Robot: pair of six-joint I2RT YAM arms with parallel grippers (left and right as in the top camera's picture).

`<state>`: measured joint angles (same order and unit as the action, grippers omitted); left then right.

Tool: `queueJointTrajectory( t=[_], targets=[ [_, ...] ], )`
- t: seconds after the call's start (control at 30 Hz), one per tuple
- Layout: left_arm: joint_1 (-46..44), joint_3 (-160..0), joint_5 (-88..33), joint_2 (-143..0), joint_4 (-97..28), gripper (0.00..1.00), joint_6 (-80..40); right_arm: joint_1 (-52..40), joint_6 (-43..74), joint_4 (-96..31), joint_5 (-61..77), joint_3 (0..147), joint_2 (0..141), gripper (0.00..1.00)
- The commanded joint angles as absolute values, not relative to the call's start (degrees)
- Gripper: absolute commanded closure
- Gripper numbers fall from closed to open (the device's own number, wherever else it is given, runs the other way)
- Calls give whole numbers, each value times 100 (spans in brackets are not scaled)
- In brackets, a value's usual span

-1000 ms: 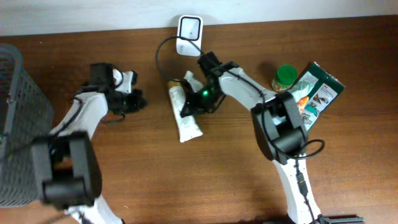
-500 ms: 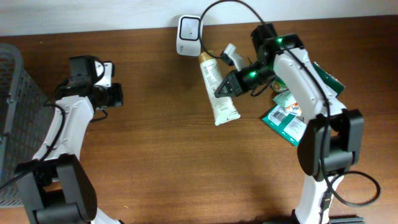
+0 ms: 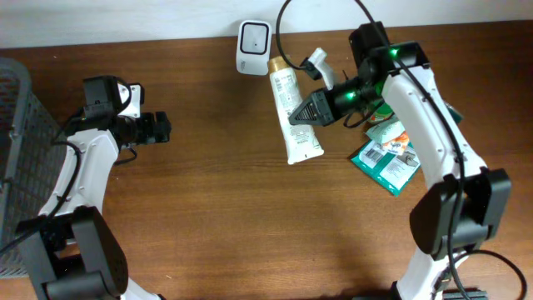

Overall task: Scan the item barcode
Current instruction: 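Raise the tube with the right gripper and hold it at the scanner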

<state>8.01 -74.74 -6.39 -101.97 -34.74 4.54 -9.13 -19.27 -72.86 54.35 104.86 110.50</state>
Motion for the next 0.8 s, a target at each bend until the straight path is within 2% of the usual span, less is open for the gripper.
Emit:
queueJointTrajectory(
  t=[0.0, 0.3, 0.43, 0.6, 0.77],
  targets=[
    [801, -7511, -617, -10178, -3481, 1, 484, -893, -1905, -7557, 5981, 10672, 10449, 96],
    [801, -7511, -615, -10178, -3479, 1, 484, -897, -1907, -8219, 5935, 11059, 9806, 96],
    [801, -7511, -615, -10178, -3481, 1, 484, -976, -1903, -7985, 5249, 11056, 9824, 96],
    [801, -7511, -615, -10178, -3481, 1, 484, -1656, -423, -6292, 2058, 11061, 9863, 96],
    [801, -7511, -615, -10178, -3481, 1, 484, -2132, -397, -6018, 200, 12193, 10665, 96]
  ],
)
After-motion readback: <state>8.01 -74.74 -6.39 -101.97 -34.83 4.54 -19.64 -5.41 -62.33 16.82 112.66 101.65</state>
